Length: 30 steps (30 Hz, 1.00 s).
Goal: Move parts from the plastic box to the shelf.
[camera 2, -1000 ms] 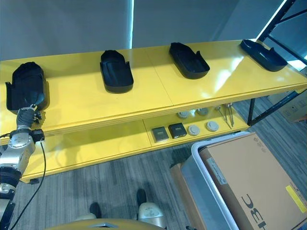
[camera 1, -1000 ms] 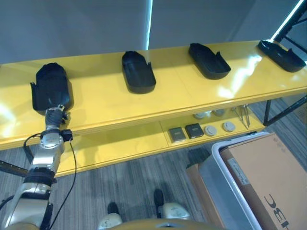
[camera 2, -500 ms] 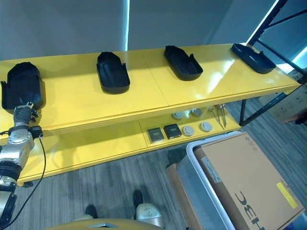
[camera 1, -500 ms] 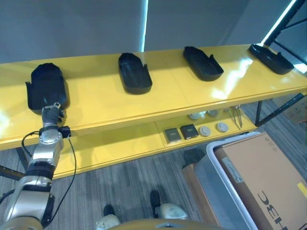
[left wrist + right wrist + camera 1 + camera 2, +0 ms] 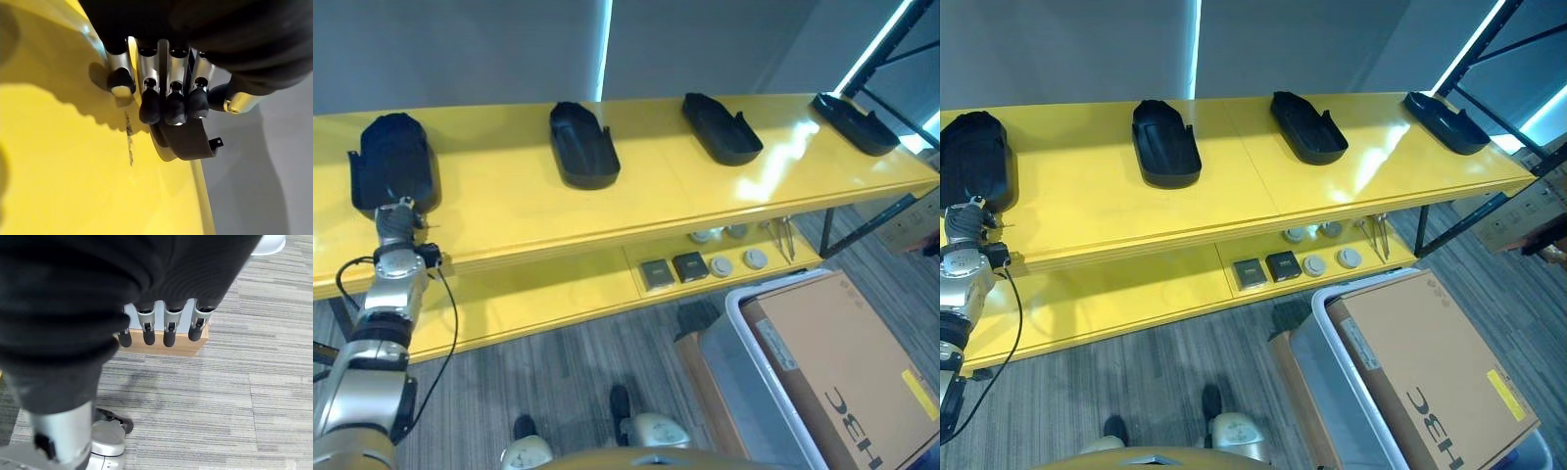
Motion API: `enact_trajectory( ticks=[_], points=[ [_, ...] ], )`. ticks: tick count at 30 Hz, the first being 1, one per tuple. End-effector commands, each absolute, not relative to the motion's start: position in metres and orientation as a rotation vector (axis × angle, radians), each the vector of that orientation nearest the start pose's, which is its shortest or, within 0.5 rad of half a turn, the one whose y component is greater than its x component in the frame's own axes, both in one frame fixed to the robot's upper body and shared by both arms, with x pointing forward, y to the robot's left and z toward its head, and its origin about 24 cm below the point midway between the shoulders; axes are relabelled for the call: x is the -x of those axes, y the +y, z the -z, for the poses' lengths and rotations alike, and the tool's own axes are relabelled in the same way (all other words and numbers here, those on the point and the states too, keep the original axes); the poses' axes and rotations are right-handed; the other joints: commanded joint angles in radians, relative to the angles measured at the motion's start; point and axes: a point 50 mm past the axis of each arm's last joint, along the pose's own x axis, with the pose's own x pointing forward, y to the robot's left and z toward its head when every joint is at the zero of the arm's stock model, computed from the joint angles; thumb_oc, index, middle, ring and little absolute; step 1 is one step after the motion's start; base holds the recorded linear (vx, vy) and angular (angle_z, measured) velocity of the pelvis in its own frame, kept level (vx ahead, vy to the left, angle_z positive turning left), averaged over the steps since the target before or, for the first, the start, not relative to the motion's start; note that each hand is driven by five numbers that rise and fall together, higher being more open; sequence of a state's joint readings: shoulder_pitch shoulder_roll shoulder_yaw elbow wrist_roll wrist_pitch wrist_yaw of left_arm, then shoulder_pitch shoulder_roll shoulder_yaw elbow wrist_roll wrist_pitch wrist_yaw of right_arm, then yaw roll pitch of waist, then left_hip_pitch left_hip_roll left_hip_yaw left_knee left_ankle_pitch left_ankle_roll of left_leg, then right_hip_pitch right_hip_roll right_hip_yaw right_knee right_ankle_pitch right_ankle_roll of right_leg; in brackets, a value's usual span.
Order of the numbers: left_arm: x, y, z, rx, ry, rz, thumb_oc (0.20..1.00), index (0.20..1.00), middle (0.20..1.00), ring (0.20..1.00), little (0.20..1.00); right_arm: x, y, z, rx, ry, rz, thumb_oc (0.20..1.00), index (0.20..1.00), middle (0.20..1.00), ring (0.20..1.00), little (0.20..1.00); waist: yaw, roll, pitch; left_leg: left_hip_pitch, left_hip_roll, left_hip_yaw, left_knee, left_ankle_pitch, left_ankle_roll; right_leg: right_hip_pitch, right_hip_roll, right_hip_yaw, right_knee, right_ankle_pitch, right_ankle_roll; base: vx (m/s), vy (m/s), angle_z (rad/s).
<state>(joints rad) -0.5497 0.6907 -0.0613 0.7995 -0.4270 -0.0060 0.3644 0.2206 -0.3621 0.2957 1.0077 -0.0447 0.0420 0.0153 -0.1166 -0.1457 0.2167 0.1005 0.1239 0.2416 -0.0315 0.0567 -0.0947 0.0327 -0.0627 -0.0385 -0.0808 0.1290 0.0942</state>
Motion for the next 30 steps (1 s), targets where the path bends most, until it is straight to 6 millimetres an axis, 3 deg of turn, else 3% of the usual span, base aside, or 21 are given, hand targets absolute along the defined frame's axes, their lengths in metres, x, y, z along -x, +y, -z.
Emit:
enact_trajectory(
  ticks=[1, 5, 11, 12, 13, 14, 17, 21, 22, 25, 30],
  points=[
    [-0.332, 0.351, -0.128, -0.302, 0.032, -0.651, 0.200, 0.200, 0.200, 0.200, 0.200, -0.037, -0.265, 0.153, 0.534, 1.318, -0.154, 1.000, 1.000, 1.000, 1.000, 1.000, -0.008, 0.040, -0.003, -0.119, 0.043, -0.055, 0.144, -0.044, 0.047, -0.026, -0.038, 0.009, 0.103, -0.051, 0.071, 0.00, 0.000, 0.00],
    [-0.336, 0.339, -0.135, -0.297, -0.047, -0.571, 0.200, 0.200, 0.200, 0.200, 0.200, -0.038, -0.264, 0.153, 0.528, 1.313, -0.153, 1.000, 1.000, 1.000, 1.000, 1.000, -0.002, 0.047, -0.009, -0.109, 0.037, -0.057, 0.135, -0.045, 0.048, -0.020, -0.039, 0.008, 0.099, -0.054, 0.071, 0.00, 0.000, 0.00],
    [-0.335, 0.297, -0.139, -0.250, -0.191, -0.339, 0.200, 0.200, 0.200, 0.200, 0.200, -0.036, -0.266, 0.153, 0.523, 1.303, -0.112, 1.000, 1.000, 1.000, 1.000, 1.000, 0.018, 0.078, -0.021, -0.084, 0.019, -0.065, 0.110, -0.047, 0.049, -0.003, -0.052, -0.006, 0.092, -0.064, 0.070, -0.02, 0.037, 0.00],
    [-0.326, 0.277, -0.141, -0.193, -0.251, -0.246, 0.282, 0.282, 0.282, 0.282, 0.282, -0.039, -0.265, 0.153, 0.516, 1.294, -0.088, 1.000, 1.000, 1.000, 1.000, 1.000, 0.028, 0.091, -0.028, -0.073, 0.009, -0.071, 0.097, -0.048, 0.049, 0.005, -0.057, -0.014, 0.088, -0.069, 0.069, -0.06, 0.061, -0.03],
    [-0.317, 0.264, -0.145, -0.151, -0.317, -0.208, 0.548, 0.548, 0.548, 0.548, 0.548, -0.040, -0.264, 0.153, 0.508, 1.288, -0.070, 1.000, 1.000, 1.000, 1.000, 1.000, 0.037, 0.097, -0.033, -0.065, 0.002, -0.076, 0.088, -0.049, 0.049, 0.013, -0.060, -0.021, 0.084, -0.072, 0.068, -0.09, 0.058, 0.01],
    [-0.303, 0.251, -0.144, -0.079, -0.357, -0.139, 1.000, 1.000, 1.000, 1.000, 1.000, -0.043, -0.261, 0.154, 0.504, 1.286, -0.047, 1.000, 1.000, 1.000, 1.000, 1.000, 0.050, 0.105, -0.044, -0.051, -0.007, -0.078, 0.070, -0.049, 0.048, 0.024, -0.063, -0.031, 0.073, -0.074, 0.065, -0.11, 0.021, 0.04],
    [-0.271, 0.220, -0.128, 0.152, -0.349, 0.076, 1.000, 1.000, 1.000, 1.000, 1.000, -0.057, -0.262, 0.153, 0.487, 1.257, 0.012, 1.000, 1.000, 1.000, 1.000, 1.000, 0.084, 0.125, -0.059, -0.034, -0.012, -0.089, 0.051, -0.049, 0.040, 0.046, -0.064, -0.045, 0.042, -0.065, 0.058, -0.15, -0.017, 0.30],
    [-0.257, 0.200, -0.106, 0.290, -0.290, 0.224, 1.000, 1.000, 1.000, 1.000, 1.000, -0.071, -0.261, 0.151, 0.487, 1.233, 0.025, 1.000, 1.000, 1.000, 1.000, 1.000, 0.098, 0.136, -0.069, -0.023, -0.007, -0.085, 0.039, -0.046, 0.035, 0.056, -0.062, -0.059, 0.023, -0.052, 0.056, -0.13, -0.028, 0.06],
    [-0.250, 0.195, -0.081, 0.324, -0.144, 0.249, 1.000, 1.000, 1.000, 1.000, 1.000, -0.078, -0.262, 0.150, 0.483, 1.223, 0.034, 1.000, 1.000, 1.000, 1.000, 1.000, 0.103, 0.139, -0.073, -0.023, -0.001, -0.081, 0.042, -0.045, 0.031, 0.057, -0.062, -0.064, 0.017, -0.050, 0.057, -0.15, -0.029, 0.05],
    [-0.230, 0.196, -0.028, 0.470, 0.118, 0.221, 1.000, 1.000, 1.000, 1.000, 1.000, -0.084, -0.268, 0.147, 0.471, 1.224, 0.058, 1.000, 1.000, 1.000, 1.000, 1.000, 0.113, 0.143, -0.076, -0.023, 0.006, -0.073, 0.046, -0.044, 0.028, 0.059, -0.060, -0.071, 0.014, -0.049, 0.055, -0.13, -0.011, 0.00],
    [-0.193, 0.210, 0.032, 0.389, 0.384, 0.181, 1.000, 1.000, 1.000, 1.000, 1.000, -0.084, -0.274, 0.147, 0.463, 1.248, 0.092, 1.000, 1.000, 1.000, 1.000, 1.000, 0.128, 0.147, -0.077, -0.028, 0.009, -0.073, 0.049, -0.042, 0.028, 0.054, -0.060, -0.082, 0.019, -0.047, 0.054, -0.07, -0.008, -0.01]
  ],
)
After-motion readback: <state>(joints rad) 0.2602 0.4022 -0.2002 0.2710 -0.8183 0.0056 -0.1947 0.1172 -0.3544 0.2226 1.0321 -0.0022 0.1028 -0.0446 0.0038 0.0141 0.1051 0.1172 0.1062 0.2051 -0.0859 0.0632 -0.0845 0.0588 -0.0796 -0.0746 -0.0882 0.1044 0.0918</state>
